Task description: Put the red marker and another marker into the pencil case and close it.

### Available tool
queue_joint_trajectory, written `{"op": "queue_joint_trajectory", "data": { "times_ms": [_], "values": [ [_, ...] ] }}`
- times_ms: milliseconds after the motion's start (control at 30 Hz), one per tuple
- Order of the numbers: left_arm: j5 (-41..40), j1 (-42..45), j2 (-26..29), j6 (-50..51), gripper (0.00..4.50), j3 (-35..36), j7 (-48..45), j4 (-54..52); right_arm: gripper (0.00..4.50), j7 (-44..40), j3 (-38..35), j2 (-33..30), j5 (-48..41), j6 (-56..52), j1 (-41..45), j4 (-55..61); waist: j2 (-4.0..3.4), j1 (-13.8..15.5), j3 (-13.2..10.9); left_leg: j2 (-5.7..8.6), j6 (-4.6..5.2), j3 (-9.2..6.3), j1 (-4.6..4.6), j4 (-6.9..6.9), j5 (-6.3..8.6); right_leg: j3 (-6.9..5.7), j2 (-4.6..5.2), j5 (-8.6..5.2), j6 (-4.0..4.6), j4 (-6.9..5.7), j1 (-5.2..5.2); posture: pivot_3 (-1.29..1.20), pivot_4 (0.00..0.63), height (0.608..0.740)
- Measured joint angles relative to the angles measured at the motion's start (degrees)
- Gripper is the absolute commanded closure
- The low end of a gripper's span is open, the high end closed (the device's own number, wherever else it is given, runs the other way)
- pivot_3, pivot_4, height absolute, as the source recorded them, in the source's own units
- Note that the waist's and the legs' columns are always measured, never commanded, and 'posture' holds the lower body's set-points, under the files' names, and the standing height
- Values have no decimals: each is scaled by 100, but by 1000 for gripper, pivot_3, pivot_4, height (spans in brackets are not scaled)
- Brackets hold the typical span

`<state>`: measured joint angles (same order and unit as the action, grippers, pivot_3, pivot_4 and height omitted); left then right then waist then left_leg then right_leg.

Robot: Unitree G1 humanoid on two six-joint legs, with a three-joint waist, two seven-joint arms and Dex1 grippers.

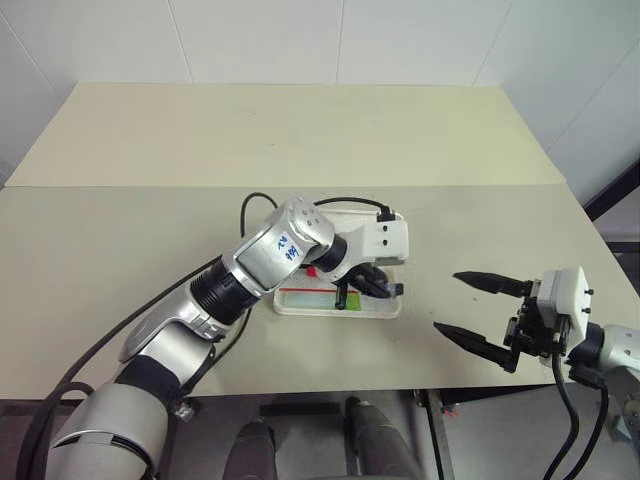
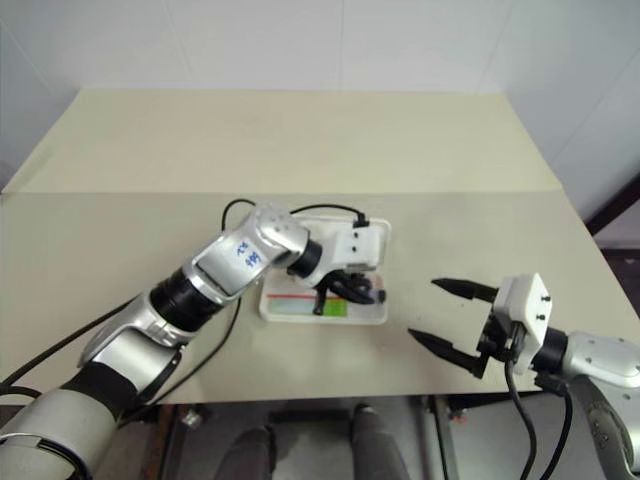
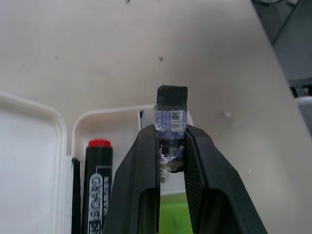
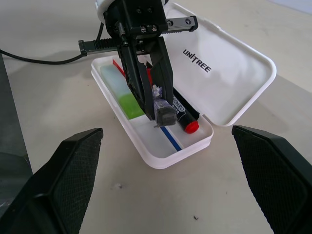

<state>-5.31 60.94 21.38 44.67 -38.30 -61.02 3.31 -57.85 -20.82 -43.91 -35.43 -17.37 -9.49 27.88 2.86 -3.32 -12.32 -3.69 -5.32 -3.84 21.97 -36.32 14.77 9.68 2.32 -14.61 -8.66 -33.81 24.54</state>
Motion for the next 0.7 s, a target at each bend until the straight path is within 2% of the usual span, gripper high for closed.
{"op": "queue_joint_trajectory", "data": {
  "times_ms": [233, 633, 700],
  "values": [
    [229, -53, -30, -171, 4141, -37, -54, 190, 0, 90, 0, 15, 0, 1, -6, 32, 0, 10, 0, 0, 0, 0, 3, 1, 0, 0, 0, 0, 0, 4, 0, 0, 150, 740],
    [254, -86, -177, -232, 152, -21, -122, 189, 0, 140, 1, 29, 7, 4, -6, 31, 0, 8, 0, 0, 0, 0, 3, 1, 0, 0, 0, 0, 0, 5, 0, 0, 150, 740],
    [264, -101, -159, -234, 45, -21, -124, 190, 0, 141, 1, 29, 8, 4, -7, 30, 0, 9, 0, 0, 0, 0, 3, 1, 0, 0, 0, 0, 0, 5, 0, 0, 150, 740]
  ]
}}
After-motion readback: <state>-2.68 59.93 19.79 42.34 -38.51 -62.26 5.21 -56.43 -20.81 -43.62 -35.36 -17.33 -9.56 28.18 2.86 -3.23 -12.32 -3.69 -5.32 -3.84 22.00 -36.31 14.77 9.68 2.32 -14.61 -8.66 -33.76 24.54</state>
